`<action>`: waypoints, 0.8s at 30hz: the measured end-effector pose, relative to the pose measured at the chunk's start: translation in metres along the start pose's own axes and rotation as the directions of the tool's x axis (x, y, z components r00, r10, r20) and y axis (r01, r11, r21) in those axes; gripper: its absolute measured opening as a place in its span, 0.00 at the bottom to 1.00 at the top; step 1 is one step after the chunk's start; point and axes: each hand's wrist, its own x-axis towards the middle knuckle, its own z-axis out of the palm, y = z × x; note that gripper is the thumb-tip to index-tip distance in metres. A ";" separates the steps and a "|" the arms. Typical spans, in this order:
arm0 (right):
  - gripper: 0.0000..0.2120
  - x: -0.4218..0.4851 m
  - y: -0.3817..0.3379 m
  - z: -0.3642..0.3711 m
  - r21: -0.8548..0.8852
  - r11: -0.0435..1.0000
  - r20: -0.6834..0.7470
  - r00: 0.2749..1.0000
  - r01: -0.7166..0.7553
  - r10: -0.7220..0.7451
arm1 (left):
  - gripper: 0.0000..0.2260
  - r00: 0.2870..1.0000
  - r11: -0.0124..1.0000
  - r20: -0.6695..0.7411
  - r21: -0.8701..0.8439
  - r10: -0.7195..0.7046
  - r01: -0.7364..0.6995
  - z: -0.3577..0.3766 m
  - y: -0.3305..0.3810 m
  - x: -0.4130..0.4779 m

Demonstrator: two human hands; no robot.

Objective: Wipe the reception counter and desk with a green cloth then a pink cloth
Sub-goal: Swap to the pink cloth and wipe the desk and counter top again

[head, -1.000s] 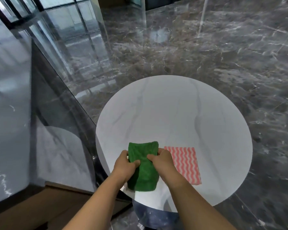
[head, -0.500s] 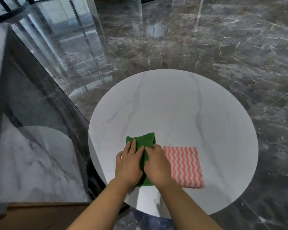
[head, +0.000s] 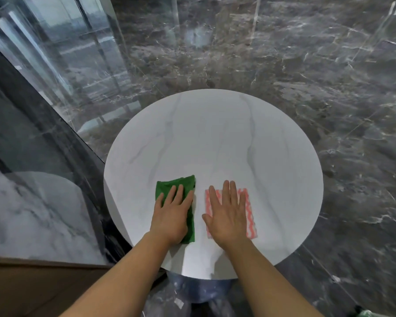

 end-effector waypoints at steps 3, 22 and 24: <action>0.36 -0.004 0.009 0.014 -0.020 1.000 0.072 0.997 -0.012 0.013 | 0.33 0.998 0.997 0.004 0.042 0.062 -0.062 0.006 0.013 0.002; 0.33 -0.006 0.017 -0.069 -0.025 0.999 0.093 0.995 0.047 -0.044 | 0.33 0.992 0.980 -0.014 0.159 0.124 -0.120 -0.052 0.042 -0.011; 0.34 -0.012 0.014 -0.089 -0.008 0.998 0.085 0.995 0.055 -0.054 | 0.34 0.993 0.975 -0.004 0.191 0.116 -0.113 -0.074 0.045 -0.017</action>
